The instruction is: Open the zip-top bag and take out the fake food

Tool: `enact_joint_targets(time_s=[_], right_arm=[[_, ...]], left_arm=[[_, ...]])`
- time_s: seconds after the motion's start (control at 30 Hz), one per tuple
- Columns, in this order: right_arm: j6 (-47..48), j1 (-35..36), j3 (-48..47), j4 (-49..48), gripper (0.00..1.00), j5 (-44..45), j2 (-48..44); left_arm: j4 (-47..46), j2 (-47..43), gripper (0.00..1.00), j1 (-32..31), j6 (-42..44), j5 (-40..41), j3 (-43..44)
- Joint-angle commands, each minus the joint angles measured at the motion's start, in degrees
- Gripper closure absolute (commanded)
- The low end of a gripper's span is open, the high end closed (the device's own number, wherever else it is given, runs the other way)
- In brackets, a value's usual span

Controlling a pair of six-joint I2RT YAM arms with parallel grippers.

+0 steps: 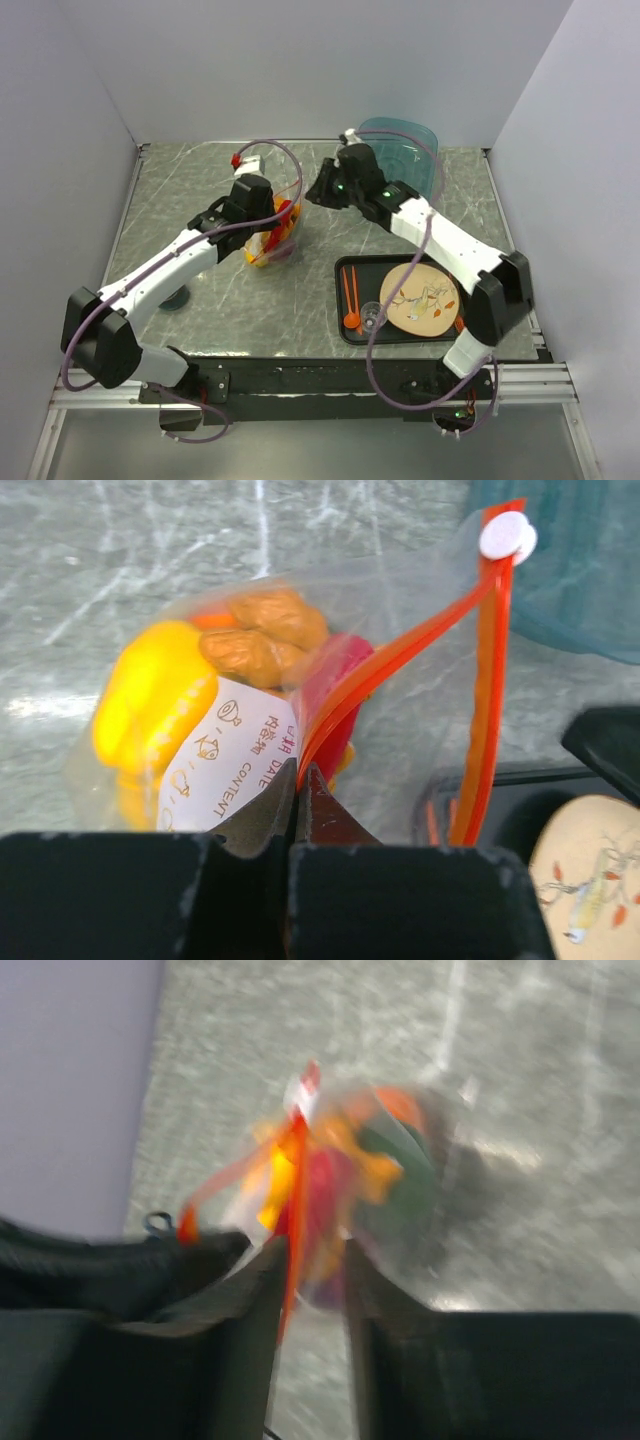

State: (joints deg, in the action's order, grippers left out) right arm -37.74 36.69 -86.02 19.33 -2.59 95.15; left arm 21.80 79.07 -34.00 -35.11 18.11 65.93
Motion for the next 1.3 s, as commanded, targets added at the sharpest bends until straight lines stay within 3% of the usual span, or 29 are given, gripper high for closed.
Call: enact_joint_targets(time_s=[0.0, 0.3, 0.43, 0.67, 0.73, 0.83, 0.9, 1.1, 1.27], right_arm=[[0.30, -0.30, 4.97, -4.13, 0.72, -1.70, -8.14], [-2.25, 2.16, 4.99, -6.94, 0.79, -5.14, -5.69], [-2.25, 2.95, 2.09, -5.10, 0.85, -6.02, 0.36], [-1.11, 2.52, 5.15, -5.00, 0.84, -3.13, 3.46], [-0.50, 2.16, 5.86, -4.74, 0.79, -2.25, 3.63], [-0.06, 1.81, 7.79, -6.40, 0.61, -1.63, 3.29], [0.12, 1.55, 9.55, -8.69, 0.54, -1.98, 3.54], [0.21, -0.21, 17.01, -18.09, 0.44, -5.75, 3.99], [0.30, -0.30, 17.99, -21.17, 0.42, -7.25, 3.99]], left_arm=[[-6.32, 0.47, 0.99, 0.07, -3.73, -3.43, 1.22], [-7.91, 3.11, 0.99, 1.56, -6.19, -6.42, 1.75], [-9.49, 2.58, 0.99, 2.88, -7.69, -8.44, 0.43], [-11.86, 1.53, 0.99, 3.06, -9.62, -10.02, -2.47], [-12.48, 1.35, 0.99, 3.06, -10.32, -10.55, -3.09], [-13.80, 0.83, 0.99, 2.89, -11.81, -11.43, -4.93], [-14.94, -0.58, 0.99, 2.53, -12.52, -11.34, -7.21], [-15.21, -6.99, 0.99, 0.95, -15.07, -8.36, -13.46], [-15.30, -8.58, 0.99, 0.43, -15.86, -7.48, -15.57]])
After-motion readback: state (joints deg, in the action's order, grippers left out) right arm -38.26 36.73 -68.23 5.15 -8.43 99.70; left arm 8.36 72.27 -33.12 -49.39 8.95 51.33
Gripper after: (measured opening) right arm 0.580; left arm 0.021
